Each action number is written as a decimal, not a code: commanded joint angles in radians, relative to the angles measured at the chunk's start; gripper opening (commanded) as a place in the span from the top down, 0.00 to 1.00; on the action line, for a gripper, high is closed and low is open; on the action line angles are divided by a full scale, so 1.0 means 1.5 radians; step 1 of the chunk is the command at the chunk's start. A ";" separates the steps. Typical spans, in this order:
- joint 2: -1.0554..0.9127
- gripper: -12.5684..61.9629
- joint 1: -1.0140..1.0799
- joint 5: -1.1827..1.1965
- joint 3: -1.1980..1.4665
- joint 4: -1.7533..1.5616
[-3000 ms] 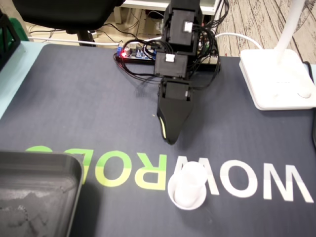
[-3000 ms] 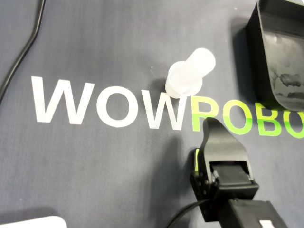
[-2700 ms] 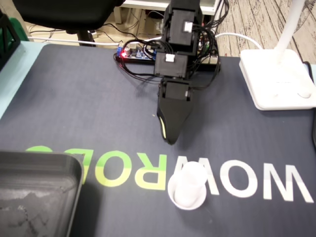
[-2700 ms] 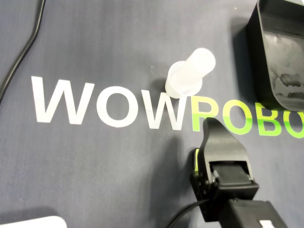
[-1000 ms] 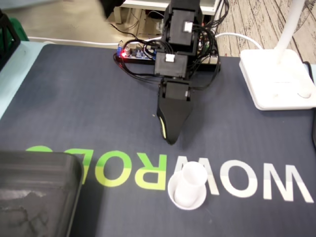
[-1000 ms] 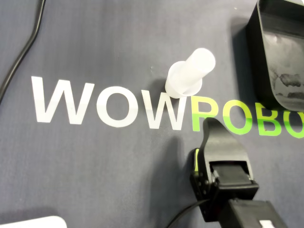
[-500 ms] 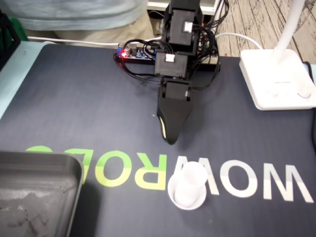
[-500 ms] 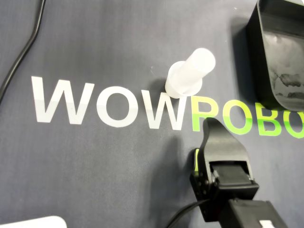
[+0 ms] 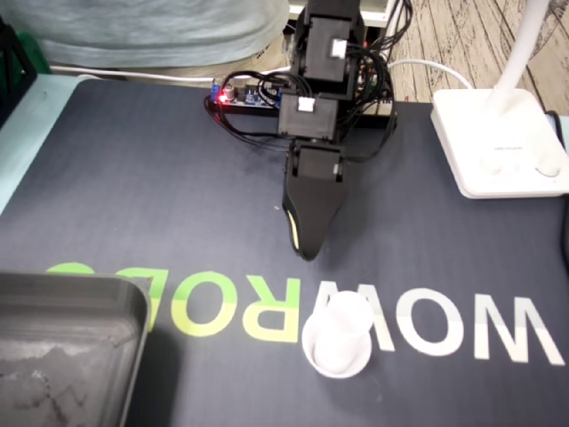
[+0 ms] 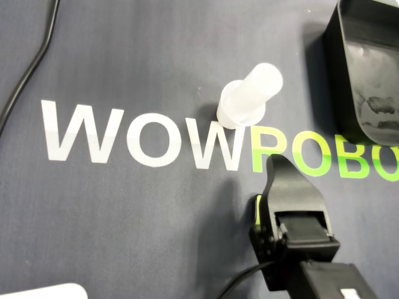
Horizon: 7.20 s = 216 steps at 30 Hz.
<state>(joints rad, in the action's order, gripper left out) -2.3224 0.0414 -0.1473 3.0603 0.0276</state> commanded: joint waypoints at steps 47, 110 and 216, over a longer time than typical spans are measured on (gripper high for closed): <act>-0.047 0.40 -0.035 -0.200 -0.234 -0.025; 0.631 0.41 -0.066 -0.891 -0.235 -0.905; 0.722 0.75 0.346 0.164 -1.238 0.091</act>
<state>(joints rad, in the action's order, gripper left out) -1.2364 0.5446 -0.0245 1.2885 0.1764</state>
